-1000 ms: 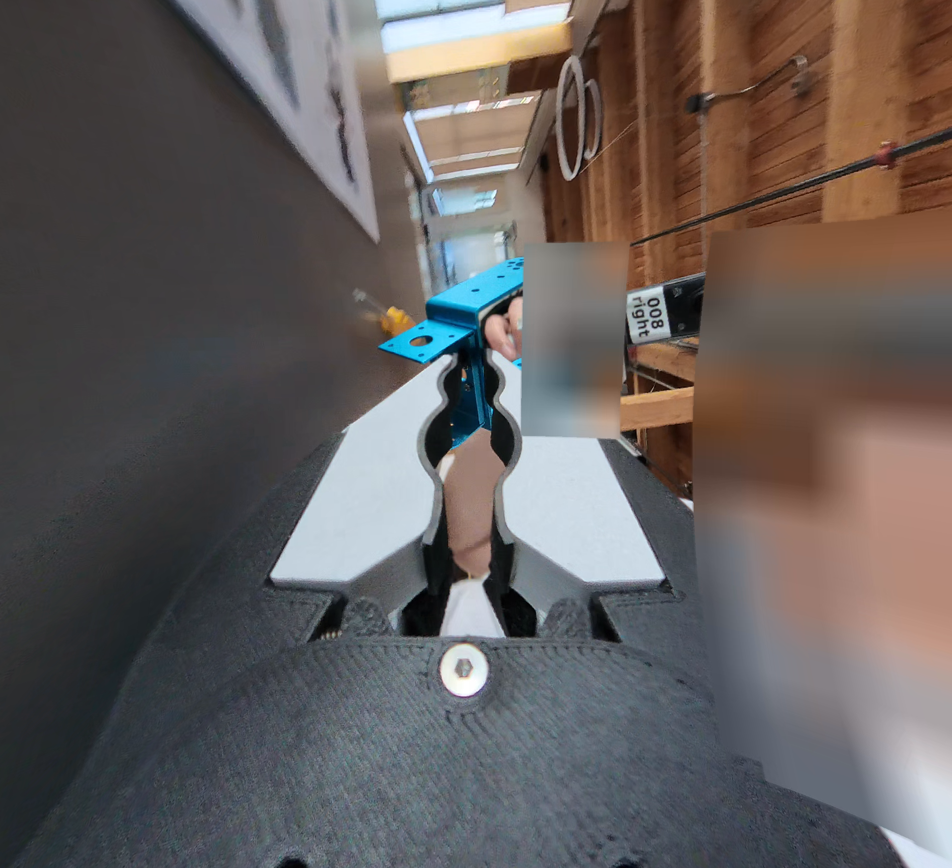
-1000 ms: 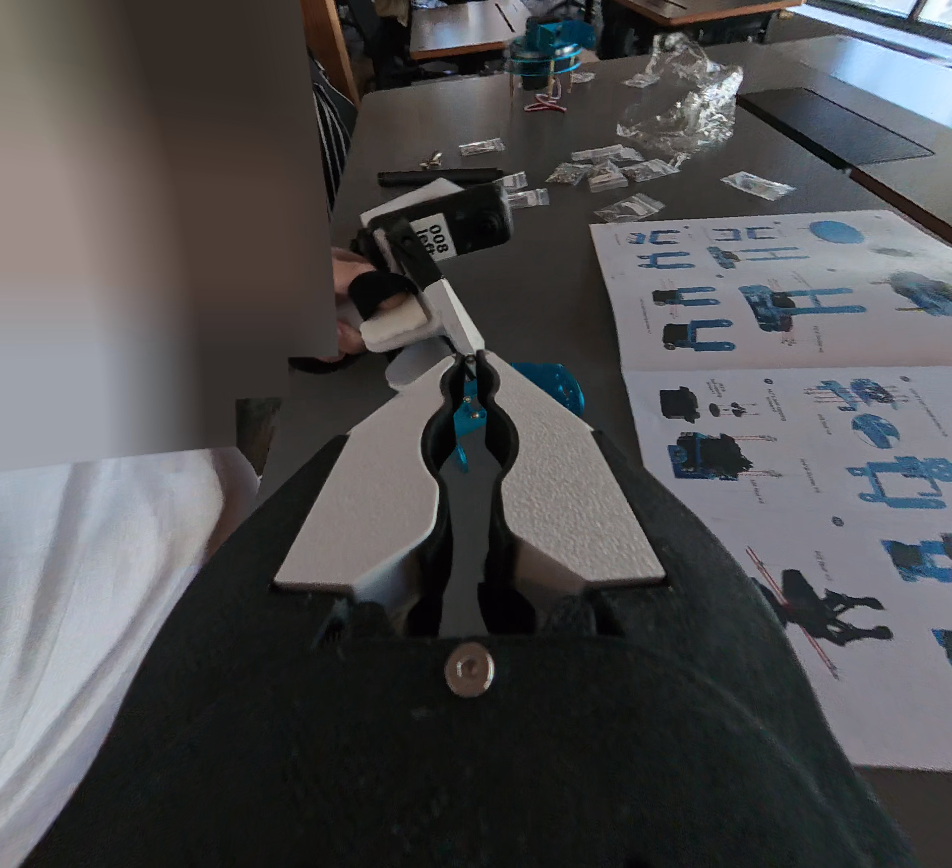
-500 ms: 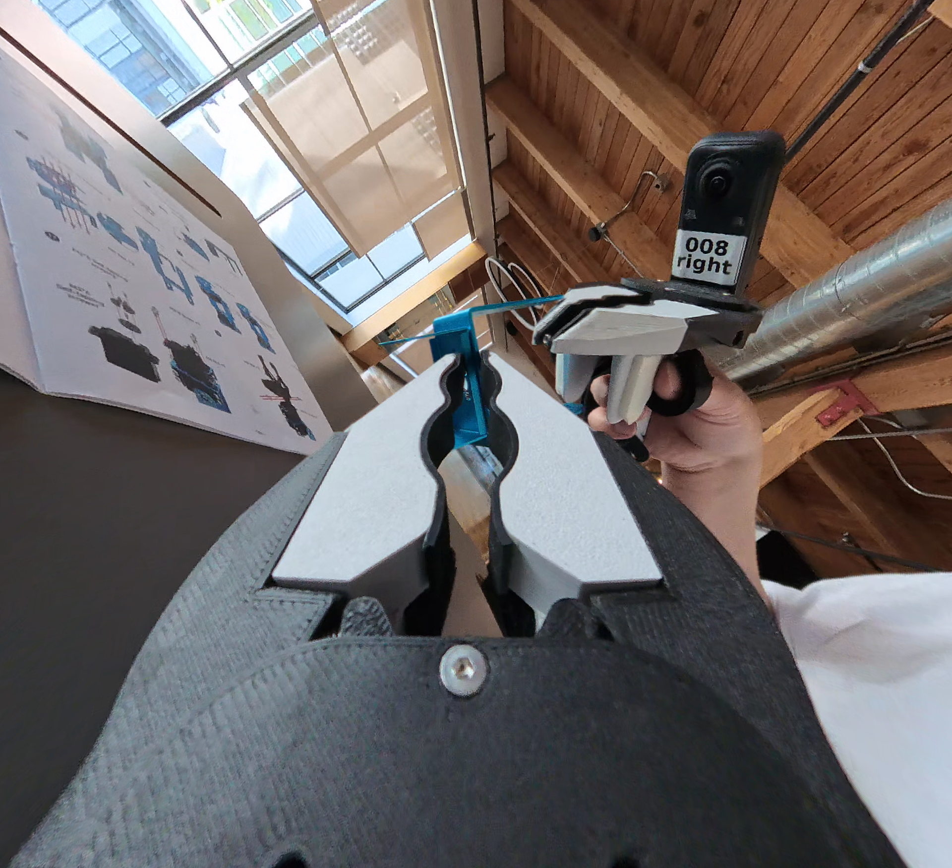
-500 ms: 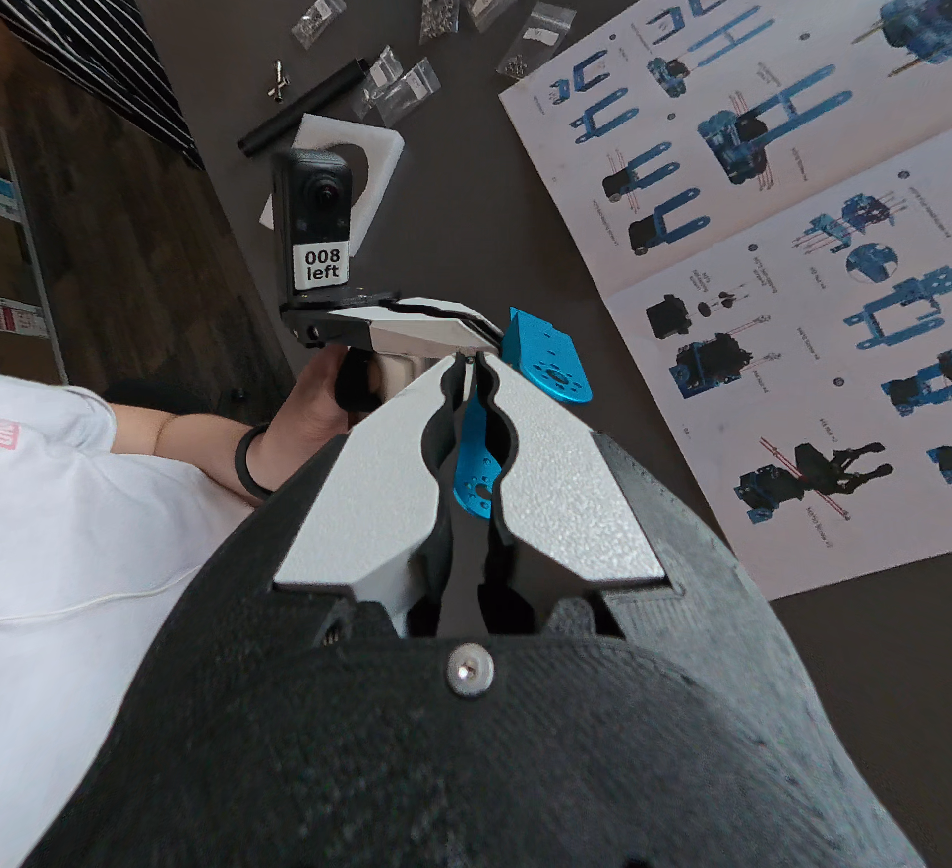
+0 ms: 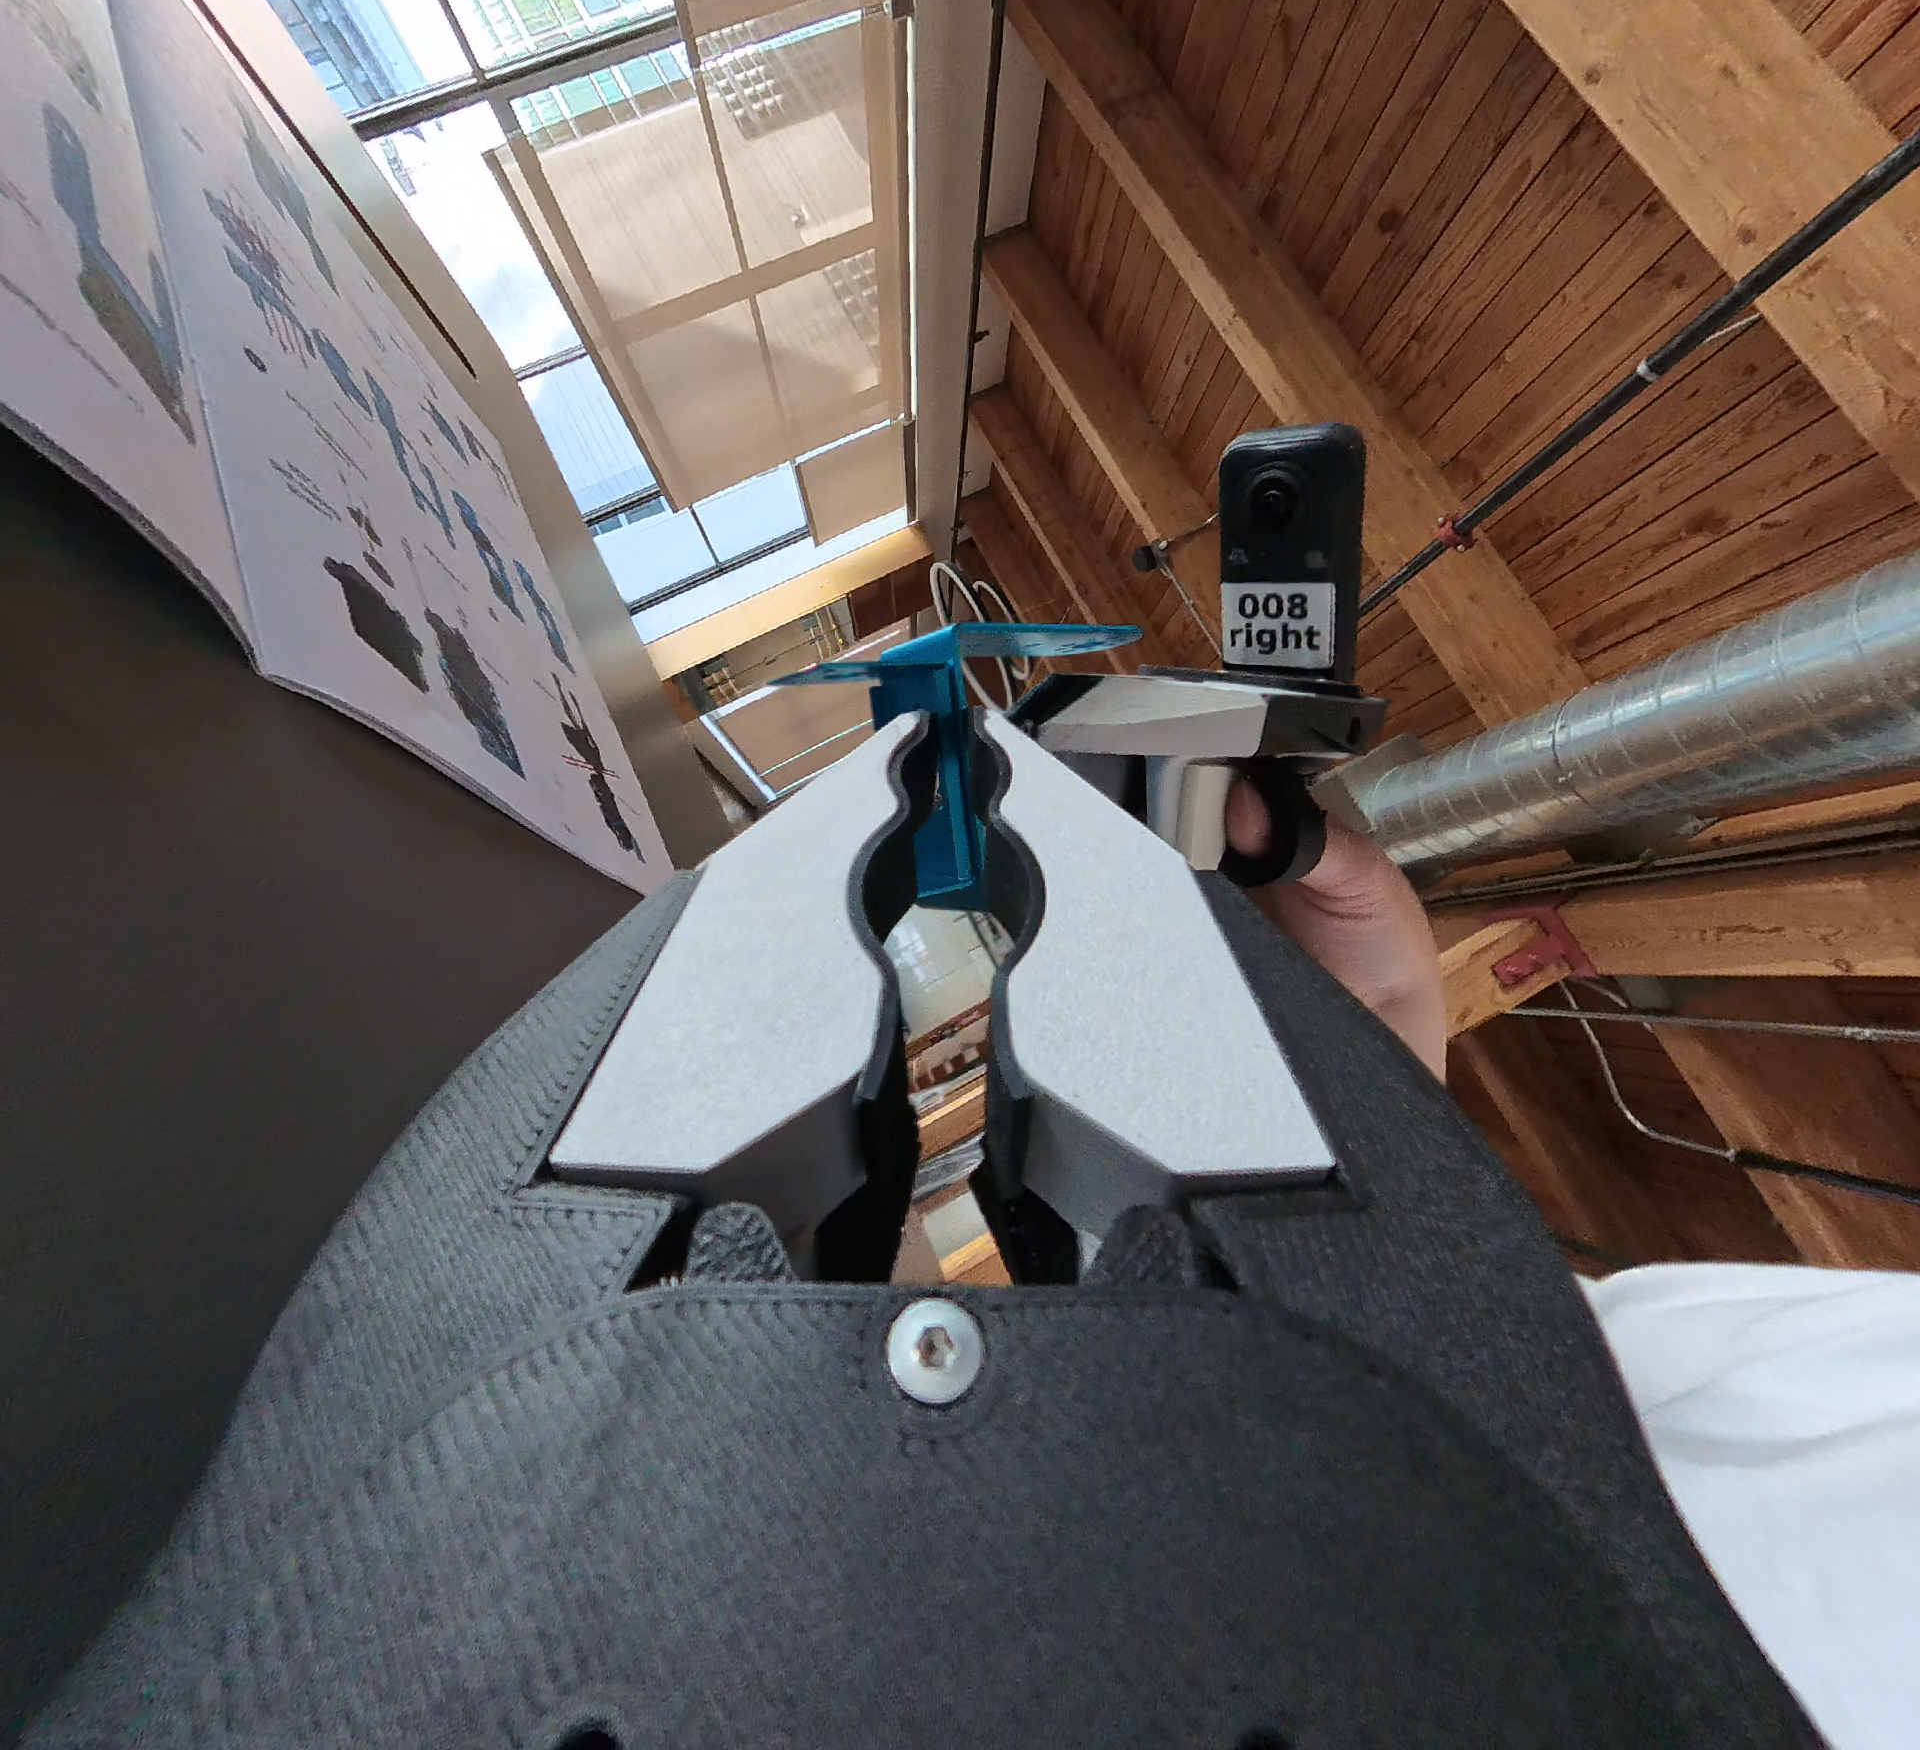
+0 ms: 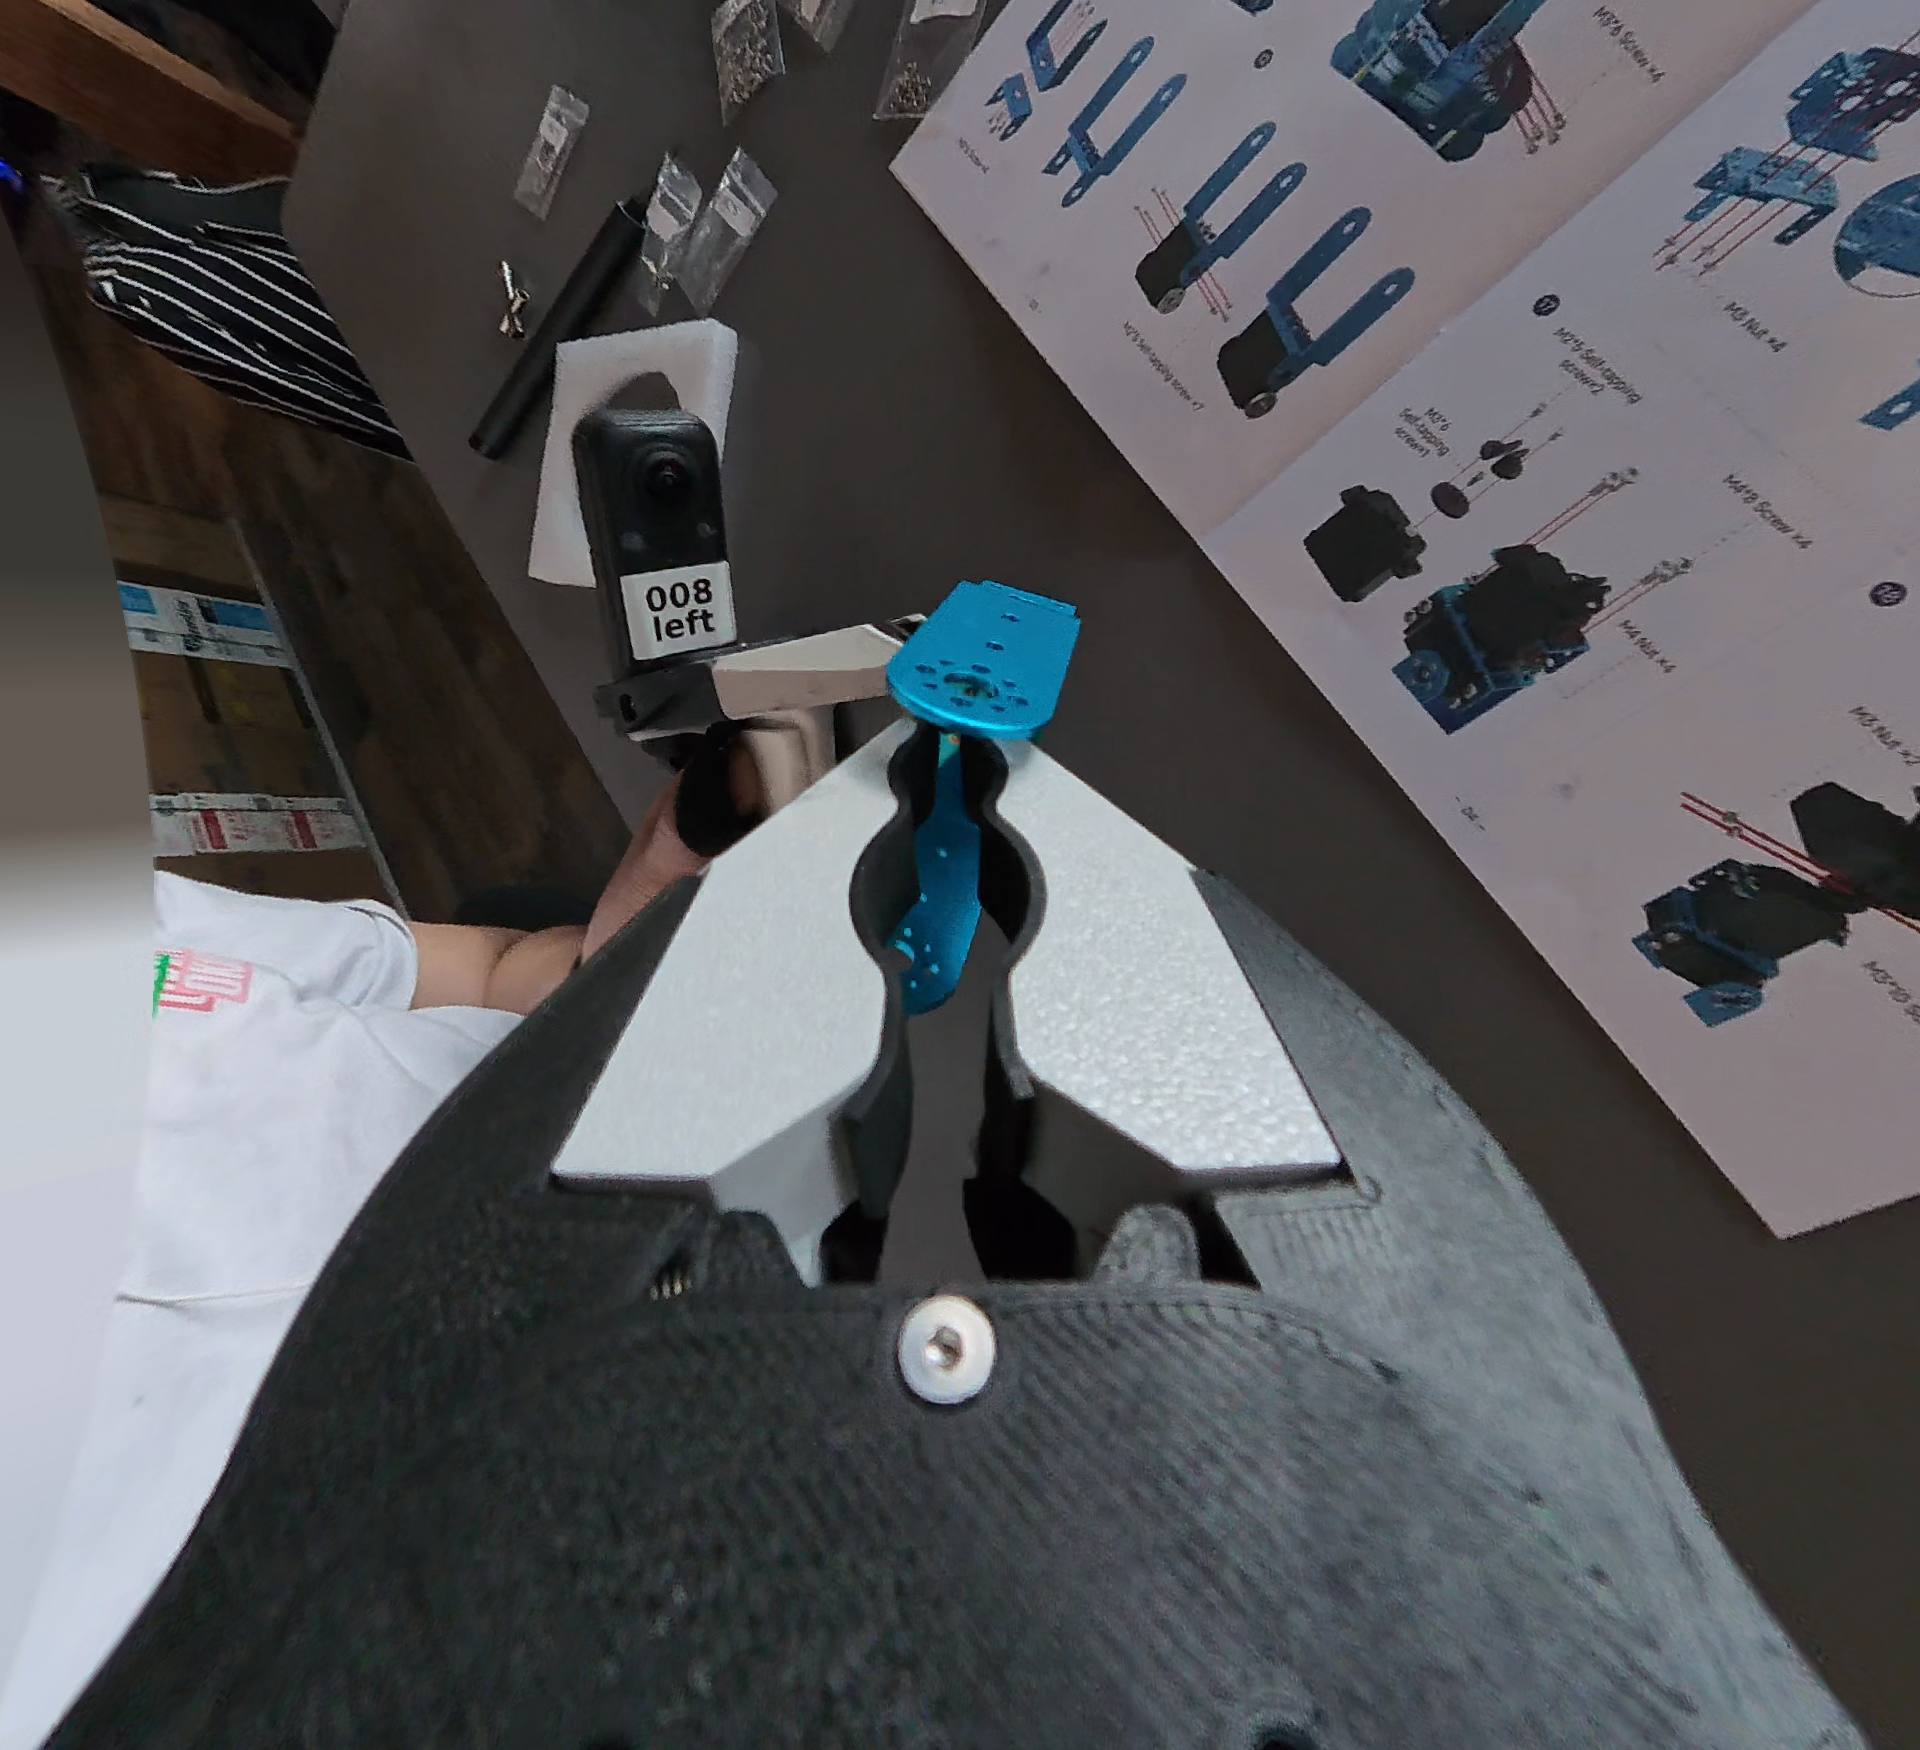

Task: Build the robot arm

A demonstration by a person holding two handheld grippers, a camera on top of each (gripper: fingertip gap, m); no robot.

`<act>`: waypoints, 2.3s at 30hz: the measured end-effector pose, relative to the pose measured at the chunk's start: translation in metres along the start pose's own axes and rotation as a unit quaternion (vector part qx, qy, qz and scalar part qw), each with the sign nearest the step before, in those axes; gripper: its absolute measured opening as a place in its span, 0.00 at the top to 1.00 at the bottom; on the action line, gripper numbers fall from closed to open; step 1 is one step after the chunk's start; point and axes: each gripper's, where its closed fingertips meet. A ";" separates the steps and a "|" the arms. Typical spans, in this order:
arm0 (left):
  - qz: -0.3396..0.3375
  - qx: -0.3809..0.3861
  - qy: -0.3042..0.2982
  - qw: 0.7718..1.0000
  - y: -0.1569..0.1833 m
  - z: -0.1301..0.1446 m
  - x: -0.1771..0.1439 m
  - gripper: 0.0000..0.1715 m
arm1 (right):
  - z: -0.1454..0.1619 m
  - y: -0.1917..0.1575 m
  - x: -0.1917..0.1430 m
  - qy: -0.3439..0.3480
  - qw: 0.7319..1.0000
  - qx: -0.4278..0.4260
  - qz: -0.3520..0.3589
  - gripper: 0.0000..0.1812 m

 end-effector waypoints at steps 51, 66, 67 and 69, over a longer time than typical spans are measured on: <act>-0.059 0.078 0.007 0.995 -0.002 -0.003 -0.020 0.98 | 0.018 -0.058 -0.029 0.234 0.938 -0.257 -0.005 0.99; -0.348 0.157 -0.210 0.900 -0.060 0.047 -0.075 0.97 | 0.042 -0.025 -0.046 0.267 0.935 -0.206 -0.109 0.99; -0.354 0.157 -0.209 0.898 -0.060 0.048 -0.076 0.97 | 0.043 -0.022 -0.048 0.271 0.934 -0.205 -0.113 0.99; -0.372 0.162 -0.199 0.892 -0.061 0.046 -0.077 0.97 | 0.044 -0.017 -0.050 0.277 0.932 -0.200 -0.124 0.99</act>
Point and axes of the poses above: each gripper's, where its closed fingertips meet, x out along the fingers, z out of its underside, y = z × x across the jaws, and after that the axes turned 14 degrees about -z, right-handed
